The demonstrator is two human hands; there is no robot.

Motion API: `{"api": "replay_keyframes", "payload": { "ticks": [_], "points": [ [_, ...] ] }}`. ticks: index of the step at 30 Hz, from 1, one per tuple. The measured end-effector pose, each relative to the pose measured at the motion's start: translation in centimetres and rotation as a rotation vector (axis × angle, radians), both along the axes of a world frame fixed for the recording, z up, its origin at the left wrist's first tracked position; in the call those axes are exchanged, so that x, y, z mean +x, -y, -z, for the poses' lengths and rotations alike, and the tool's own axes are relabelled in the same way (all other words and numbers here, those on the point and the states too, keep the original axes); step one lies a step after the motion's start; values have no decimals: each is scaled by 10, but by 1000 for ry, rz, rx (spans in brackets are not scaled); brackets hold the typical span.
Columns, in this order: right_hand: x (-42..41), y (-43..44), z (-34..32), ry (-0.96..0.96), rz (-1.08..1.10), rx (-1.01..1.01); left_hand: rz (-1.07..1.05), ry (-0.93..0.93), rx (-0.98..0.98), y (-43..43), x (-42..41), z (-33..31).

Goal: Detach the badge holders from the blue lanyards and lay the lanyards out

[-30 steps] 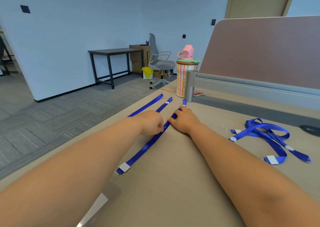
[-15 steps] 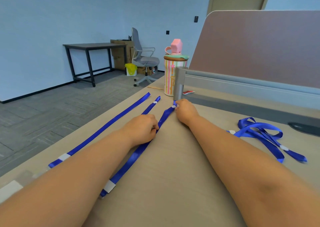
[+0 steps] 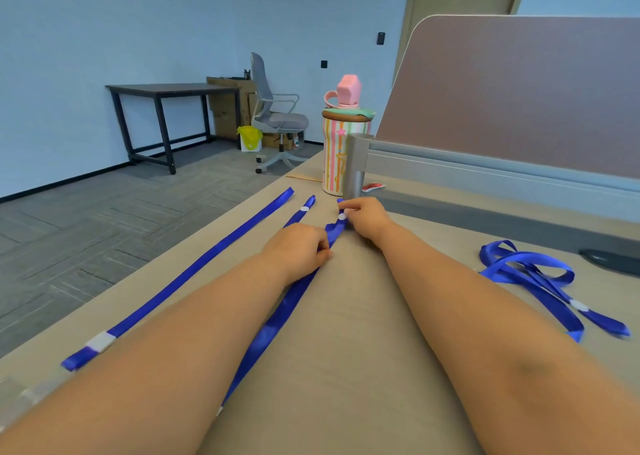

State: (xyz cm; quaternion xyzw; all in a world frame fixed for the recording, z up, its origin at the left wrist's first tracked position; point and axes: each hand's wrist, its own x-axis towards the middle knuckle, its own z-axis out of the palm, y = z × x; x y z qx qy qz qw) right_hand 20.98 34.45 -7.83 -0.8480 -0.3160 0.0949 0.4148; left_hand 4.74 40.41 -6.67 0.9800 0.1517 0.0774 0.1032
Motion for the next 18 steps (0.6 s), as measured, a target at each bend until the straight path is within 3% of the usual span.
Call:
{"api": "replay_keyframes", "payload": {
  "ticks": [4, 7, 13, 18],
  "points": [
    [2, -1, -2, -243, 80, 403, -4, 93, -19, 0, 0, 13],
    [2, -2, -9, -384, 116, 585, 17, 124, -30, 0, 0, 14],
    [1, -5, -17, -469, 148, 637, 28, 79, -24, -1, 1, 15],
    [1, -5, -27, -384, 157, 645, 43, 85, -23, -1, 0, 14]
  ]
}}
